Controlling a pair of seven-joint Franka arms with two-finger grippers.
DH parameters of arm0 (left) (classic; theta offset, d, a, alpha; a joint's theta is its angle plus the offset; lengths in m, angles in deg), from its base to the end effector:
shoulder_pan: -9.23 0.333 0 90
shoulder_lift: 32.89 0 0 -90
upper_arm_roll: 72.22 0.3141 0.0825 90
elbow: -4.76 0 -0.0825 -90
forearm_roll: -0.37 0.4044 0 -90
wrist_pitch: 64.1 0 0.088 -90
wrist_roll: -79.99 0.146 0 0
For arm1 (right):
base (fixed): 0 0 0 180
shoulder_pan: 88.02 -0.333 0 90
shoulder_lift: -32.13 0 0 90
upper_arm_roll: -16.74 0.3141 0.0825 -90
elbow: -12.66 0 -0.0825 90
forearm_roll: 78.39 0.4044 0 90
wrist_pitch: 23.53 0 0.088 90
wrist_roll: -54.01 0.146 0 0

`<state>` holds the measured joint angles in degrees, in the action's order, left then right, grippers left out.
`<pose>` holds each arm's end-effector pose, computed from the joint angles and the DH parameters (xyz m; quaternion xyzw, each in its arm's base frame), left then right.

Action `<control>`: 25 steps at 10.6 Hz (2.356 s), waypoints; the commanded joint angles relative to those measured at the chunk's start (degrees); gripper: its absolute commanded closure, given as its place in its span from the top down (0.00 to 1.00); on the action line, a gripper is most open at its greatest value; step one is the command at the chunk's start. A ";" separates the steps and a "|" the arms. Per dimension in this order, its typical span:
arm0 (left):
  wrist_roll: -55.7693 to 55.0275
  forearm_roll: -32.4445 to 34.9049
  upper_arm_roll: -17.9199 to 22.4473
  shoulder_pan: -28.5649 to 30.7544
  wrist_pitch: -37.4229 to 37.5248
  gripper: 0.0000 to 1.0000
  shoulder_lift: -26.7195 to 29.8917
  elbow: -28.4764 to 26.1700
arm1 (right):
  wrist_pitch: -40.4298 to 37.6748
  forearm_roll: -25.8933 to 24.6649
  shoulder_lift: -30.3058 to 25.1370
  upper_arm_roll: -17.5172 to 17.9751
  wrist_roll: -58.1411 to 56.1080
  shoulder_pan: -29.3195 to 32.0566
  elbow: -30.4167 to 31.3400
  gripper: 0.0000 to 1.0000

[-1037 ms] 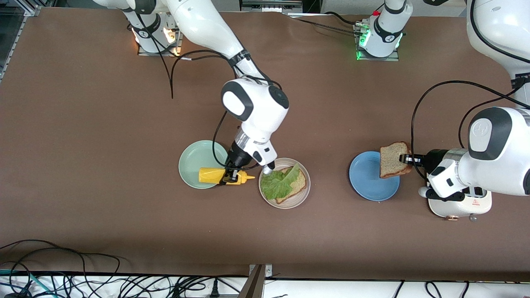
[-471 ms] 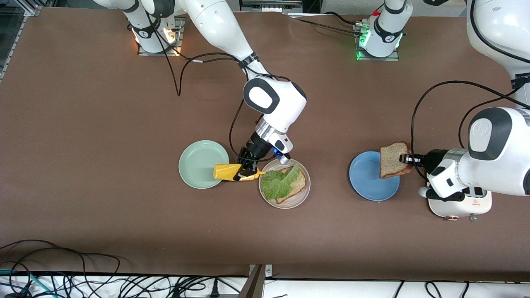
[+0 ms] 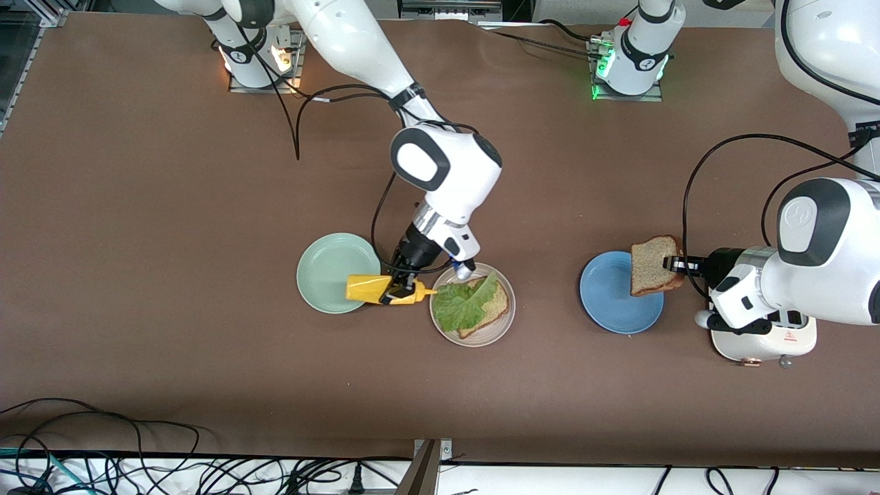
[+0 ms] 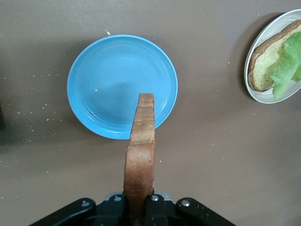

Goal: Make sandwich on beige plate with both arms

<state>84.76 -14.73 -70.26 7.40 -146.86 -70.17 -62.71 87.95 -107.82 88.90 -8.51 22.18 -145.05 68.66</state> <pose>0.6961 -0.0442 0.3460 0.9740 -0.0323 -0.1839 0.1283 0.6449 0.4908 0.2809 0.6685 0.6211 0.0334 0.4077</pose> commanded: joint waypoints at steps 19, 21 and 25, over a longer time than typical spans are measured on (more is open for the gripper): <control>-18.22 -41.91 0.06 -5.90 -8.01 0.00 -6.13 0.24 | 1.31 98.04 -26.54 8.99 -67.61 41.89 41.37 0.00; -18.31 -44.30 0.06 -8.87 -15.55 0.00 -6.14 -1.95 | -5.46 104.82 -26.28 8.99 -79.03 44.89 45.85 0.00; -18.31 -48.68 0.06 -12.93 -24.80 0.00 -6.75 -5.72 | -12.17 105.82 -23.03 8.90 -97.68 48.49 48.59 0.00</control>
<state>66.64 -59.57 -70.85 -4.92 -169.72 -77.61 -66.21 77.66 -3.35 65.74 -0.63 -69.69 -98.77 116.34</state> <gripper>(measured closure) 0.912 0.894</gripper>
